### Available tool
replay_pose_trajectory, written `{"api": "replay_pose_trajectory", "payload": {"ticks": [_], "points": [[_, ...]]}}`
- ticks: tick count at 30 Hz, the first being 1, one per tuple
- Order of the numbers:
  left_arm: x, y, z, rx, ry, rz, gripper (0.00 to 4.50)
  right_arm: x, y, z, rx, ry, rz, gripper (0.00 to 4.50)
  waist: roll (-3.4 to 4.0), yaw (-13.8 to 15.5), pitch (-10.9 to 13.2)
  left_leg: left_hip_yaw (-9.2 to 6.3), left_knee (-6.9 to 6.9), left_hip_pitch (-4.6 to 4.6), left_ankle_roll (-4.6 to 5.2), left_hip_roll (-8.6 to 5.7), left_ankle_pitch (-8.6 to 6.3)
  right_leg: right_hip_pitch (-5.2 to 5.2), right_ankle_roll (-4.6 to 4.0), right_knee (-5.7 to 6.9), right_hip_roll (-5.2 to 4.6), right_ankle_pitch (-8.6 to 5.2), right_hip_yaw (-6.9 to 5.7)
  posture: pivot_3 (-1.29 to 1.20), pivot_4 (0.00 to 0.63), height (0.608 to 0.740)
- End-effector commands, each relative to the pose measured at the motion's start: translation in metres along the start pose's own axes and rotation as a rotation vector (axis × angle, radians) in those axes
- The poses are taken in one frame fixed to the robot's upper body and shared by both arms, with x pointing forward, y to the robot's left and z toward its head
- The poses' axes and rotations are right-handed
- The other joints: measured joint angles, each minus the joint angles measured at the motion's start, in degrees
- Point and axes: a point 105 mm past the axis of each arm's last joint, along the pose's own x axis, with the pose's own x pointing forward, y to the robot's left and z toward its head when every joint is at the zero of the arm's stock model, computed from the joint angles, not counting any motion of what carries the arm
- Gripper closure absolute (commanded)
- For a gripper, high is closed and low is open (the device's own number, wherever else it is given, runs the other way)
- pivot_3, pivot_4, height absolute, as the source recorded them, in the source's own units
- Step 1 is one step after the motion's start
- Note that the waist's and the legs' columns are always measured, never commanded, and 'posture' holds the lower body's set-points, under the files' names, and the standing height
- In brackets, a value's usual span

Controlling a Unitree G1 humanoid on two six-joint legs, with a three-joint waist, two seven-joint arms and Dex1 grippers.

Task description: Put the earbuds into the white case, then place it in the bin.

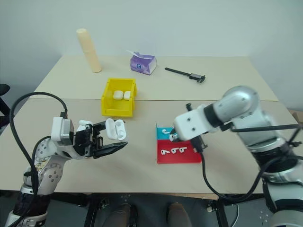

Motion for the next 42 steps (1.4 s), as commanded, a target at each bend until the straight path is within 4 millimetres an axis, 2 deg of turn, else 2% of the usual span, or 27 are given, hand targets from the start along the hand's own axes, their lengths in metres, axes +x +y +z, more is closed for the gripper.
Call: {"api": "replay_pose_trajectory", "payload": {"ticks": [1,4,7,10,12,19,27,35,42], "points": [[0.015,-0.011,0.011,-0.004,-0.062,-0.125,1.75,-0.034,-0.011,0.025,0.020,-0.182,-0.176,3.84,-0.01,0.02,0.01,0.00,0.00,0.00,0.00,0.00,0.00,0.01,0.00,0.00,0.00,0.00,0.00,0.00,0.150,0.740],[0.022,-0.020,0.005,-0.044,-0.049,-0.203,1.75,-0.054,-0.021,0.041,0.095,-0.372,-0.319,3.84,-0.01,-0.08,0.01,0.00,0.00,0.01,0.00,-0.01,0.00,0.06,0.00,-0.02,0.00,0.00,-0.01,0.00,0.150,0.740],[0.025,-0.025,0.002,-0.027,-0.040,-0.242,1.75,-0.062,-0.026,0.061,0.124,-0.565,-0.392,3.84,-0.01,-0.26,0.01,-0.14,-0.02,0.02,0.00,0.00,0.00,0.03,0.00,-0.01,0.03,0.00,0.06,0.00,0.150,0.740],[0.028,-0.023,0.003,-0.003,-0.041,-0.245,1.75,-0.057,-0.028,0.078,0.157,-0.725,-0.412,3.84,-0.01,-0.22,0.01,-0.18,-0.04,0.01,0.00,0.01,0.00,0.02,0.00,0.01,0.05,0.00,0.06,0.00,0.150,0.740],[0.029,-0.022,0.004,0.011,-0.038,-0.247,1.75,-0.045,-0.026,0.086,0.160,-0.775,-0.395,3.84,-0.01,-0.14,0.00,-0.20,-0.03,0.00,0.00,0.00,0.00,0.03,0.01,0.01,0.04,0.01,0.05,0.00,0.150,0.740],[0.029,-0.020,0.006,0.039,-0.019,-0.244,1.75,-0.011,-0.012,0.085,0.098,-0.821,-0.386,3.84,-0.01,-0.08,0.00,-0.20,-0.03,-0.08,0.00,-0.02,0.00,0.00,0.04,-0.06,0.03,0.01,0.03,0.00,0.150,0.740],[0.028,-0.022,0.007,0.055,-0.005,-0.241,1.75,-0.002,-0.008,0.081,0.077,-0.825,-0.367,3.84,-0.01,-0.10,0.00,-0.19,-0.02,-0.02,0.00,-0.01,0.00,0.04,0.04,-0.04,0.05,0.02,0.02,0.00,0.150,0.740],[0.029,-0.022,0.007,0.061,-0.001,-0.242,1.75,0.018,-0.004,0.073,0.095,-0.755,-0.334,3.84,-0.01,-0.09,0.00,-0.16,-0.02,-0.03,0.00,-0.01,0.00,0.04,0.04,-0.05,0.06,0.02,0.02,0.00,0.150,0.740],[0.029,-0.023,0.006,0.063,0.006,-0.248,1.75,0.024,-0.003,0.071,0.092,-0.739,-0.323,3.84,-0.01,-0.05,0.00,-0.16,-0.03,-0.04,0.00,-0.01,0.00,0.03,0.04,-0.06,0.06,0.02,0.02,0.00,0.150,0.740]]}}
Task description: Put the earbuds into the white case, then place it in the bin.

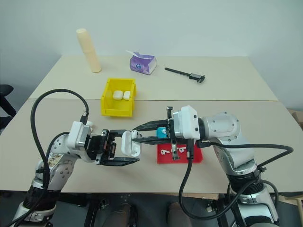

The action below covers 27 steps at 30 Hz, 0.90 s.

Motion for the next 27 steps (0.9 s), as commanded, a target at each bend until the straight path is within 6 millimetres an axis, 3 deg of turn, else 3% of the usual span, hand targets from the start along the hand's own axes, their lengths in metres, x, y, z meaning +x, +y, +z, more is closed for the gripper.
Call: {"api": "replay_pose_trajectory", "payload": {"ticks": [1,8,12,17,22,25,27], "points": [[0.002,-0.001,0.010,0.060,-0.007,-0.017,1.75,-0.001,0.001,0.003,-0.041,-0.005,0.004,3.84,0.00,-0.01,0.00,0.00,0.00,0.00,0.00,0.00,0.00,0.00,0.00,0.00,0.00,0.00,0.00,0.00,0.150,0.740],[0.002,0.002,0.009,0.071,-0.003,-0.010,1.75,-0.002,0.004,0.001,-0.041,-0.006,0.020,3.84,0.00,0.00,0.00,0.00,0.00,0.00,0.00,0.00,0.00,0.00,0.00,0.00,0.00,0.00,0.00,0.00,0.150,0.740],[0.001,0.005,0.007,0.074,-0.001,0.000,1.75,-0.003,0.009,0.003,-0.051,-0.006,0.064,2.55,0.00,0.01,0.00,0.01,0.00,-0.01,0.00,0.00,0.00,0.00,0.00,-0.01,0.01,0.00,-0.02,0.00,0.150,0.740],[-0.001,0.007,0.001,0.068,0.008,0.014,1.75,-0.007,0.009,0.002,-0.063,0.014,0.084,2.55,0.00,0.00,0.00,0.00,0.00,0.00,0.00,0.00,0.00,0.00,0.00,-0.01,0.00,0.00,-0.01,0.00,0.150,0.740],[-0.021,0.008,-0.026,0.060,0.125,0.070,1.75,-0.026,-0.005,0.009,-0.081,0.058,0.073,2.55,0.00,-0.03,0.00,0.02,0.00,0.01,0.00,0.00,0.00,0.01,0.00,-0.02,0.00,0.00,-0.01,0.00,0.150,0.740],[-0.042,0.001,-0.044,0.054,0.232,0.086,1.75,-0.045,-0.035,-0.003,-0.060,0.297,0.030,2.55,0.01,-0.33,0.01,0.03,0.00,0.02,0.00,0.01,0.00,-0.06,-0.01,0.01,0.00,0.00,0.05,0.00,0.150,0.740],[-0.050,-0.005,-0.052,0.040,0.275,0.096,1.75,-0.060,-0.054,-0.029,-0.099,0.586,0.030,2.55,0.03,-0.33,0.01,0.05,-0.04,0.02,0.00,0.03,0.00,-0.11,-0.04,0.00,0.00,-0.01,0.03,0.00,0.150,0.740]]}}
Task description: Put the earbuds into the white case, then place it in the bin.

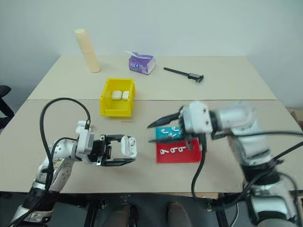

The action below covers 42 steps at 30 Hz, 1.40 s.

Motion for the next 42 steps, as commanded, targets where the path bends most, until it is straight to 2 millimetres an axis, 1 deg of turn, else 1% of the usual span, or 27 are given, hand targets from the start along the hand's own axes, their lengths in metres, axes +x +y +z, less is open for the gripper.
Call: {"api": "replay_pose_trajectory", "payload": {"ticks": [1,2,4,8,11,12,17,21,24,27,31,36,42], "points": [[-0.012,-0.006,-0.007,0.040,0.048,0.021,1.75,-0.017,-0.028,-0.041,-0.073,0.426,-0.004,2.55,0.02,0.00,0.00,0.03,-0.01,0.03,0.00,0.03,0.00,-0.05,-0.03,0.02,-0.01,-0.02,0.01,0.00,0.150,0.740],[-0.012,-0.009,-0.008,0.030,0.048,0.027,1.75,-0.022,-0.033,-0.052,-0.094,0.517,0.027,2.55,0.02,0.03,0.00,0.07,-0.05,0.00,0.00,0.02,0.00,-0.04,-0.04,-0.01,-0.02,-0.02,-0.02,0.00,0.150,0.740],[-0.010,-0.013,-0.010,0.019,0.040,0.038,1.75,-0.024,-0.041,-0.062,-0.102,0.590,0.080,2.55,0.01,0.06,0.00,0.25,-0.04,-0.04,0.00,0.01,-0.01,-0.06,-0.06,-0.04,-0.04,-0.03,-0.04,0.00,0.150,0.740],[-0.007,-0.014,-0.015,0.038,0.063,0.068,1.75,-0.014,-0.054,-0.082,-0.099,0.721,0.189,2.55,0.03,-0.09,0.01,0.36,-0.03,-0.13,0.01,0.01,0.00,-0.14,-0.05,-0.01,-0.04,-0.03,0.00,0.00,0.150,0.740],[-0.006,-0.016,-0.016,0.037,0.070,0.095,1.75,-0.010,-0.051,-0.105,-0.085,0.839,0.306,2.55,0.04,-0.02,0.01,0.36,-0.03,-0.13,0.01,0.02,0.00,-0.16,-0.06,0.02,-0.02,-0.03,-0.02,0.00,0.150,0.740],[-0.006,-0.017,-0.016,0.035,0.070,0.101,1.75,-0.009,-0.050,-0.109,-0.082,0.861,0.326,2.55,0.04,-0.01,0.01,0.37,-0.03,-0.12,0.01,0.02,0.00,-0.14,-0.06,0.01,-0.03,-0.03,-0.02,0.00,0.150,0.740],[-0.005,-0.023,-0.021,0.019,0.074,0.138,1.75,-0.006,-0.043,-0.124,-0.083,0.899,0.400,2.55,0.05,0.26,0.03,0.43,-0.02,-0.19,0.01,0.01,-0.01,-0.17,-0.05,-0.01,-0.11,-0.02,-0.03,0.00,0.150,0.740],[-0.003,-0.023,-0.020,0.016,0.058,0.165,1.75,-0.003,-0.034,-0.138,-0.077,0.930,0.465,2.55,0.05,0.16,0.02,0.41,-0.02,-0.13,0.01,0.02,0.00,-0.12,-0.06,0.03,-0.10,-0.02,-0.06,0.00,0.150,0.740],[-0.004,-0.022,-0.023,0.022,0.072,0.171,1.75,-0.005,-0.028,-0.146,-0.070,0.952,0.505,2.55,0.05,0.08,0.02,0.42,-0.02,-0.09,0.00,0.02,0.00,-0.12,-0.07,0.08,-0.09,-0.02,-0.04,0.00,0.150,0.740],[-0.005,-0.022,-0.024,0.021,0.079,0.175,1.75,-0.001,-0.026,-0.152,-0.033,0.940,0.495,2.55,0.05,-0.06,0.02,0.42,-0.02,-0.07,0.00,0.02,0.00,-0.11,-0.07,0.07,-0.08,-0.02,-0.04,0.00,0.150,0.740],[-0.006,-0.023,-0.024,0.022,0.082,0.174,1.75,0.001,-0.026,-0.157,-0.027,0.945,0.495,2.55,0.05,-0.03,0.02,0.43,-0.02,-0.08,0.00,0.02,0.00,-0.13,-0.07,0.09,-0.08,-0.02,-0.03,0.00,0.150,0.740],[-0.008,-0.024,-0.025,0.024,0.100,0.168,1.75,0.002,-0.021,-0.160,-0.014,0.939,0.520,2.55,0.06,-0.03,0.02,0.44,-0.02,-0.07,0.00,0.02,0.00,-0.11,-0.07,0.09,-0.09,-0.02,-0.04,0.00,0.150,0.740],[-0.011,-0.024,-0.025,0.028,0.114,0.162,1.75,0.004,-0.020,-0.164,-0.010,0.942,0.509,2.55,0.06,-0.07,0.03,0.44,-0.02,-0.05,0.00,0.03,0.00,-0.11,-0.08,0.10,-0.09,-0.01,-0.03,0.00,0.150,0.740]]}}
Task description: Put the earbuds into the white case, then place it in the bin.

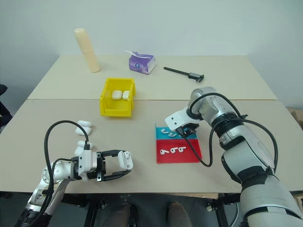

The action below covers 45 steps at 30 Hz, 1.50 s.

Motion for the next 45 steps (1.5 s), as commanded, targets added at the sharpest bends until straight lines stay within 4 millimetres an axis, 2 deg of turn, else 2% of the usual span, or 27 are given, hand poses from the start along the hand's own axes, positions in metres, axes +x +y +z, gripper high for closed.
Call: {"api": "replay_pose_trajectory", "payload": {"ticks": [1,16,20,33,36,43,45], "points": [[-0.001,0.002,0.008,0.042,-0.016,0.002,1.75,-0.008,-0.007,0.003,-0.020,-0.001,-0.037,2.55,0.00,-0.02,0.00,0.00,0.00,0.01,0.00,0.00,0.00,0.00,0.00,0.01,0.00,0.00,0.00,0.00,0.150,0.740],[0.002,0.002,0.008,0.046,-0.013,-0.003,1.75,-0.004,-0.007,-0.002,-0.032,0.034,-0.048,2.55,0.01,-0.02,-0.01,0.00,0.00,0.07,0.00,0.00,0.00,0.05,0.00,0.02,0.00,0.00,0.00,0.00,0.150,0.740],[0.002,0.001,0.009,0.044,-0.013,-0.004,1.75,-0.002,-0.006,-0.002,-0.029,0.024,-0.047,3.42,0.01,-0.01,-0.01,0.00,0.00,0.08,0.00,0.00,0.00,0.06,0.00,0.02,0.00,0.00,0.00,0.00,0.150,0.740],[0.001,0.002,0.008,0.046,-0.005,-0.011,1.75,0.003,-0.002,-0.003,-0.055,0.032,-0.036,3.42,0.01,-0.08,-0.02,0.00,0.00,0.14,0.00,0.01,0.00,0.11,-0.01,0.04,0.00,0.00,0.01,0.00,0.150,0.740],[0.000,0.002,0.008,0.049,-0.005,-0.013,1.75,0.003,0.000,-0.003,-0.054,0.028,-0.028,3.84,0.01,-0.08,-0.02,0.00,0.00,0.14,0.00,0.01,0.00,0.11,-0.01,0.04,0.00,0.00,0.00,0.00,0.150,0.740],[0.001,0.004,0.009,0.048,-0.010,-0.015,1.75,0.002,-0.001,-0.001,-0.037,0.012,-0.054,3.86,0.01,-0.06,-0.02,0.00,0.00,0.13,0.00,0.01,0.00,0.10,-0.01,0.03,0.00,0.00,0.00,0.00,0.150,0.740],[0.002,0.006,0.011,0.056,-0.018,-0.014,1.75,-0.004,-0.001,0.000,-0.040,-0.006,-0.080,3.86,0.01,-0.02,-0.02,0.00,0.00,0.13,0.00,0.01,0.00,0.10,-0.01,0.03,0.00,0.00,0.01,0.00,0.150,0.740]]}}
